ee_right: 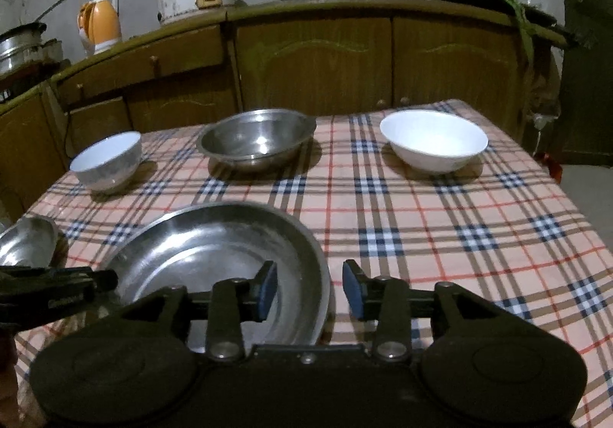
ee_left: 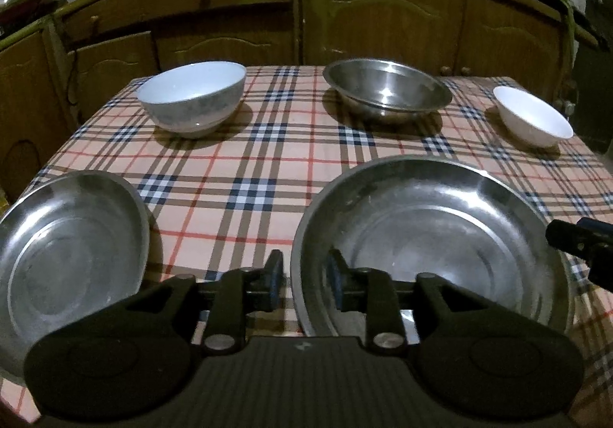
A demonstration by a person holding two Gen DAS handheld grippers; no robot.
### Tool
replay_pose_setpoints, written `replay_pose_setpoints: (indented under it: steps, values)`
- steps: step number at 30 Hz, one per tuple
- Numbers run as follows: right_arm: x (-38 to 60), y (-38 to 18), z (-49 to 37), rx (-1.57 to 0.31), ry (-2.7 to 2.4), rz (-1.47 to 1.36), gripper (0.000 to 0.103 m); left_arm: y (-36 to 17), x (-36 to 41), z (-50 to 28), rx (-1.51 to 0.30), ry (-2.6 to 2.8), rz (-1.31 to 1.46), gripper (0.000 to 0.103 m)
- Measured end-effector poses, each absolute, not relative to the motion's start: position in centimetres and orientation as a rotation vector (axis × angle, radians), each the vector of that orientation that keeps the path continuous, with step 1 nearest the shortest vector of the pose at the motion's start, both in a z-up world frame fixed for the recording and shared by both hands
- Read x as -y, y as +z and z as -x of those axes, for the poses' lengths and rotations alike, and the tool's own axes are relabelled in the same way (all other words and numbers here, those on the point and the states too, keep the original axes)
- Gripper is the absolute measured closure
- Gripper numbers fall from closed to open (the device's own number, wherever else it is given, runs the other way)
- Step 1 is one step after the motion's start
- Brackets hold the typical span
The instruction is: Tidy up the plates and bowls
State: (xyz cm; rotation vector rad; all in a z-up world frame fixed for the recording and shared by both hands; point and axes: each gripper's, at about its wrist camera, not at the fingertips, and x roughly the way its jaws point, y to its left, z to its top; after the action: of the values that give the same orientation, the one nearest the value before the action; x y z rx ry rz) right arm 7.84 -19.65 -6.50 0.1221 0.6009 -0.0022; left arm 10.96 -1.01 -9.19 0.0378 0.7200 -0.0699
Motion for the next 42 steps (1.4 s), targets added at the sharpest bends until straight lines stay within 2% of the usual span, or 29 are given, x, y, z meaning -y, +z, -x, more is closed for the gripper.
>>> replay_pose_setpoints:
  steps: [1, 4, 6, 8, 14, 22, 42]
  values:
    - [19.6, -6.2, -7.7, -0.593, 0.0, -0.123, 0.052, -9.0, 0.9, -10.9, -0.721, -0.067, -0.038, 0.07]
    - [19.4, -5.2, -7.3, -0.575, 0.017, -0.13, 0.047, -8.2, 0.6, -10.6, -0.729, -0.047, -0.028, 0.047]
    - [19.1, -4.6, -7.0, -0.569, 0.033, -0.136, 0.042, -7.4, 0.4, -10.2, -0.724, -0.049, -0.017, 0.043]
    - [18.8, -4.0, -6.7, -0.563, 0.041, -0.144, 0.033, -6.6, 0.2, -9.8, -0.723, -0.047, -0.016, 0.028]
    - [17.9, -2.3, -5.5, -0.543, 0.053, -0.152, 0.023, -4.4, -0.5, -8.4, -0.687, -0.026, -0.012, 0.008]
    - [16.2, -0.5, -4.1, -0.514, 0.069, -0.137, 0.021, -2.6, -1.8, -7.0, -0.655, -0.006, -0.01, 0.001]
    - [11.1, 0.0, -3.0, -0.512, 0.121, -0.143, 0.02, -2.1, -5.3, -5.3, -0.628, 0.045, 0.008, 0.001]
